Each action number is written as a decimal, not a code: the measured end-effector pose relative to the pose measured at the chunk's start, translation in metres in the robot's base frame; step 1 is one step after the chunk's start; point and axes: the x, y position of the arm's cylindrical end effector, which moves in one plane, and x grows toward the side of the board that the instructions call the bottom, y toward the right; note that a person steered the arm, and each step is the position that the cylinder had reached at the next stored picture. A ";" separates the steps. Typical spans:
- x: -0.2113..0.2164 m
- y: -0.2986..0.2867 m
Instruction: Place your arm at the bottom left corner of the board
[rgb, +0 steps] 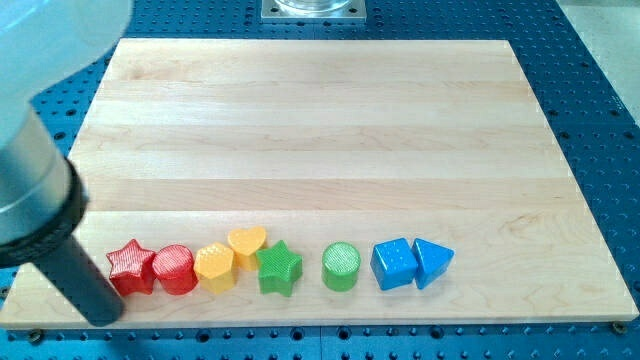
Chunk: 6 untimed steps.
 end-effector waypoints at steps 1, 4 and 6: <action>-0.005 -0.004; -0.135 0.014; -0.081 -0.059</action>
